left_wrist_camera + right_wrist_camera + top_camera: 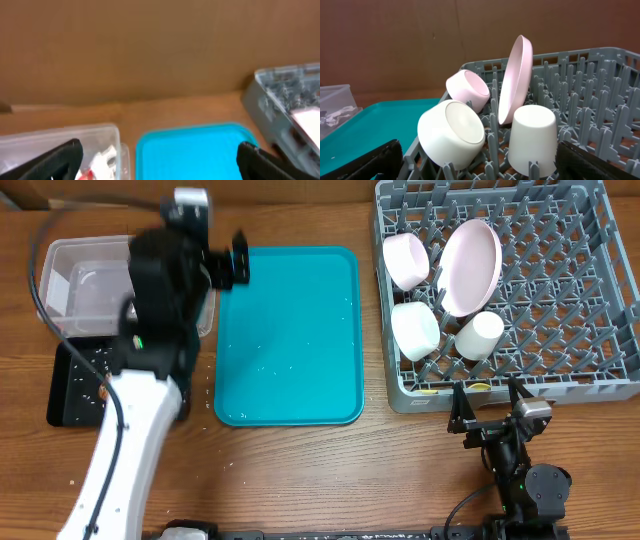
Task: Sort waste into correct bins and load items into the dishwasher
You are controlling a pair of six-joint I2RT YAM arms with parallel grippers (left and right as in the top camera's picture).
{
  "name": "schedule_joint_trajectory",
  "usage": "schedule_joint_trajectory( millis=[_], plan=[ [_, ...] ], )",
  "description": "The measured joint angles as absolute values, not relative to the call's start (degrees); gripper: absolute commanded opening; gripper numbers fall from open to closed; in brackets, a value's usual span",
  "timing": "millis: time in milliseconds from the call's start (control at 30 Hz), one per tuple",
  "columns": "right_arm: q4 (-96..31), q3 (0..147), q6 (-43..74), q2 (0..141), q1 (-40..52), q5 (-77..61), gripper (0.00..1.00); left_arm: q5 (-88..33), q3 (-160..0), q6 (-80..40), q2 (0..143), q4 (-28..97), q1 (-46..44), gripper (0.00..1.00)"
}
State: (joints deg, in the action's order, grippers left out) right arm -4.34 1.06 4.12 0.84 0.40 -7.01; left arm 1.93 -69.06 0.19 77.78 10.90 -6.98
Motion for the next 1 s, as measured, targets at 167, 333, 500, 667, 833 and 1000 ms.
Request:
schedule_joint_trajectory(
  millis=[167,333,500,667,833,1000],
  plan=[
    [-4.3,1.1,4.2,0.8,0.4,-7.0,1.00,1.1,-48.9,0.4,69.1,2.2,-6.6,1.00],
    [-4.3,1.1,4.3,0.8,0.4,-7.0,1.00,1.1,-32.3,0.4,57.1,-4.0,-5.9,1.00],
    [-4.3,1.1,4.3,0.8,0.4,-7.0,1.00,1.1,-18.7,0.4,46.5,-13.0,-5.9,1.00],
    [-4.3,1.1,4.3,0.8,0.4,-7.0,1.00,1.1,-9.2,0.4,35.8,-16.8,-5.8,1.00],
    [-4.3,1.1,4.3,0.8,0.4,-7.0,1.00,0.8,-4.7,0.4,26.6,-17.3,-3.7,1.00],
    [-4.3,1.1,4.2,0.8,0.4,-7.0,1.00,-1.1,-1.3,0.4,19.2,-14.8,-0.8,1.00]
  ],
)
